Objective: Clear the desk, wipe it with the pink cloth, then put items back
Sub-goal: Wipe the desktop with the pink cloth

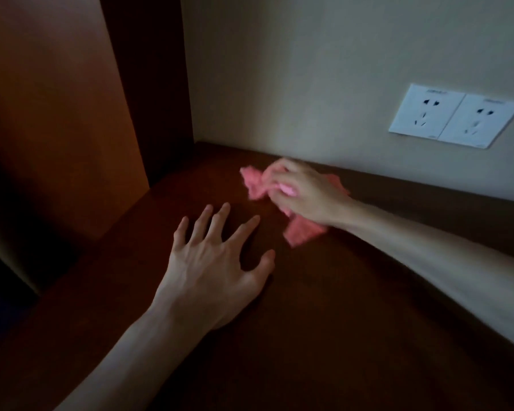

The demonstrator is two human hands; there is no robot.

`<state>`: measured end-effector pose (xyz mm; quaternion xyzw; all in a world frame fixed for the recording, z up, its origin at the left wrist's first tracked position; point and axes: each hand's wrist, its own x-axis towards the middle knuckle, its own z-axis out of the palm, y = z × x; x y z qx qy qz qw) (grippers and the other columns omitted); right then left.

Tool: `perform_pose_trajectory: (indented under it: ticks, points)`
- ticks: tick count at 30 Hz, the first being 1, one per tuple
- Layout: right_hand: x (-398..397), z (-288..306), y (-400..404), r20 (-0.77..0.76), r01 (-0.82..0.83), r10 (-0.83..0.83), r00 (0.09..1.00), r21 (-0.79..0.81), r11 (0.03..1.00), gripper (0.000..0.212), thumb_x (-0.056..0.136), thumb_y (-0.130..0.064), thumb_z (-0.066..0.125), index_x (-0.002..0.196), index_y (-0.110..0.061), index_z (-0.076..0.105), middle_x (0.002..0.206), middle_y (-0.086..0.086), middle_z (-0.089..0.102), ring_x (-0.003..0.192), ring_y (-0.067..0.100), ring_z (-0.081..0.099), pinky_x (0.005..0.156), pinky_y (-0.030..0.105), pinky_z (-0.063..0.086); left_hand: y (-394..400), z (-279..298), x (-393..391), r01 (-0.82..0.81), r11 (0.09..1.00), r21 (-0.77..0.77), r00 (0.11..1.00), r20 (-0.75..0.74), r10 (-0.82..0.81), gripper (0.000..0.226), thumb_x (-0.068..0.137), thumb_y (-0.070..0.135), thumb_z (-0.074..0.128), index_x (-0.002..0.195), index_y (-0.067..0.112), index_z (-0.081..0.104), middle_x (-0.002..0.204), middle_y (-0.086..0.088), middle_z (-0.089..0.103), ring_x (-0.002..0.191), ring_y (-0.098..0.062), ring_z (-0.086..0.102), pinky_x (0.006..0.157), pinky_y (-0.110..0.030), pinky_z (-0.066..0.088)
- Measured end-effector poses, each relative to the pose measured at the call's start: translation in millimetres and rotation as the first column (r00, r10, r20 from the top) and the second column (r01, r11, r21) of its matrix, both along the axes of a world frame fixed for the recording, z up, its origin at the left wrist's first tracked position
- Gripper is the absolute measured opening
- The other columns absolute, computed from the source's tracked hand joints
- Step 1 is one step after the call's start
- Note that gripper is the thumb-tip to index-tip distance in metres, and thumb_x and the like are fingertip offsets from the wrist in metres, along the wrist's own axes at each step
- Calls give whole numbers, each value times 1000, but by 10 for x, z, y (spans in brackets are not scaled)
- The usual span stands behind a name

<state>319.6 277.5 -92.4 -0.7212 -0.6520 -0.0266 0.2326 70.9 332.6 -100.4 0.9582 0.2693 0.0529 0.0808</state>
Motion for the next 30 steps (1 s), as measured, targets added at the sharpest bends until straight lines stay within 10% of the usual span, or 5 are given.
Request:
perform_pose_trajectory:
  ticks: [6, 12, 18, 23, 30]
  points:
    - [297, 183, 13, 3, 196, -196, 981, 33, 980, 30, 87, -39, 52, 105, -34, 75, 115, 1, 62, 110, 26, 63, 99, 35, 46, 2, -4, 14, 2, 1000, -4, 1000, 4, -2, 80, 82, 83, 4, 156, 53, 2, 170, 3, -5, 156, -20, -10, 125, -50, -4]
    - [-262, 33, -497, -5, -148, 148, 989, -47, 988, 22, 89, -10, 67, 105, -22, 76, 122, 0, 61, 119, 13, 59, 106, 25, 41, -20, -5, -21, -3, 1000, -6, 1000, 9, 3, 80, 82, 82, 4, 156, 52, 5, 170, 2, -3, 156, -20, -10, 126, -48, -4]
    - [287, 135, 156, -10, 301, -301, 954, 16, 953, 23, 92, -20, 64, 112, -15, 74, 118, 12, 62, 111, 35, 62, 95, 36, 43, -6, 5, -8, -6, 1000, -18, 1000, 0, 6, 83, 79, 84, 2, 156, 52, 4, 170, 3, -4, 156, -19, -10, 125, -48, -5]
    - [-72, 44, -441, 46, -72, 74, 996, -48, 996, 25, 91, -13, 66, 114, -21, 73, 124, -4, 61, 115, 9, 58, 100, 20, 41, -9, -27, -9, -10, 1000, 0, 1000, 7, 10, 82, 81, 83, 4, 157, 52, 6, 170, 3, -1, 156, -18, -8, 126, -47, -4]
    - [189, 24, 81, 3, 248, -248, 969, 4, 969, 24, 89, -26, 63, 104, -10, 73, 112, 11, 63, 104, 36, 61, 88, 37, 43, -38, 37, -22, -18, 1000, -16, 1000, -9, 17, 86, 78, 84, 1, 157, 51, 7, 170, 3, 0, 156, -19, -6, 126, -49, 0]
